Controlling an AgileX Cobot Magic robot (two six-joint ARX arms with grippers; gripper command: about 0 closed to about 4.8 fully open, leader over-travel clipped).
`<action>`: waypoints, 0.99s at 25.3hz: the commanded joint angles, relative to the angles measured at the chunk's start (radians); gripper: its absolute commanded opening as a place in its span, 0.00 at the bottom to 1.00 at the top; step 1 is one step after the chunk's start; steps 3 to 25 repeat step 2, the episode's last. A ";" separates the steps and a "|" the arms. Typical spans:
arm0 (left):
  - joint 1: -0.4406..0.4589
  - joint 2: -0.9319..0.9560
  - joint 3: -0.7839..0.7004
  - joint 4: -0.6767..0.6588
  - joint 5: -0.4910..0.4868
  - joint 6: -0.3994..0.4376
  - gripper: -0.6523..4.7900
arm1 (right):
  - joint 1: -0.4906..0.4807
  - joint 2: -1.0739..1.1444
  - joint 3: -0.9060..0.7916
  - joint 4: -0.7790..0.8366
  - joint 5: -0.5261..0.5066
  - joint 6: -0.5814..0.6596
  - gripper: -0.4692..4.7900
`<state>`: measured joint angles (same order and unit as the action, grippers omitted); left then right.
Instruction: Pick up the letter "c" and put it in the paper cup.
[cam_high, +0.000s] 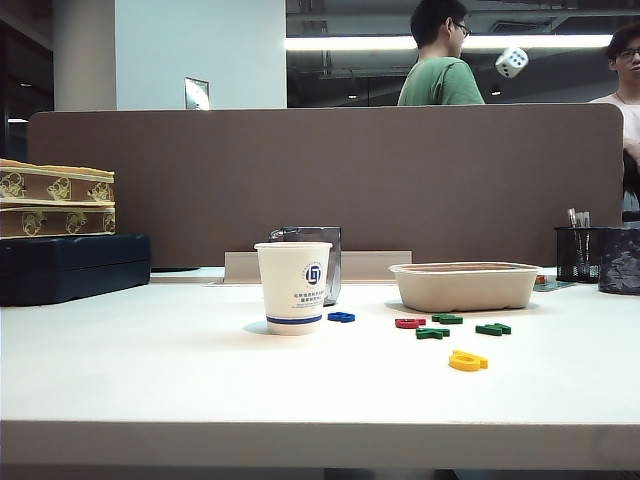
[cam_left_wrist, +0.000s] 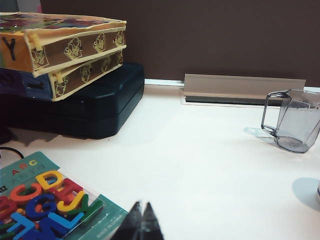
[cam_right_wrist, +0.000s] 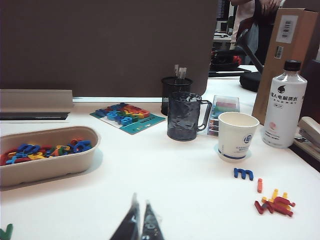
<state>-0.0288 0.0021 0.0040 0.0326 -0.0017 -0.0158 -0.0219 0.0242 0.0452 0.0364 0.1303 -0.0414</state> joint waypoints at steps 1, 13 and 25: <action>0.000 0.000 0.003 0.006 0.006 0.004 0.11 | 0.000 -0.027 0.003 0.012 0.002 0.005 0.11; 0.000 0.000 0.003 0.006 0.006 0.004 0.11 | 0.000 -0.027 0.003 0.013 0.002 0.005 0.11; 0.000 0.000 0.003 0.006 0.006 0.004 0.11 | 0.000 -0.027 0.003 0.013 0.002 0.005 0.11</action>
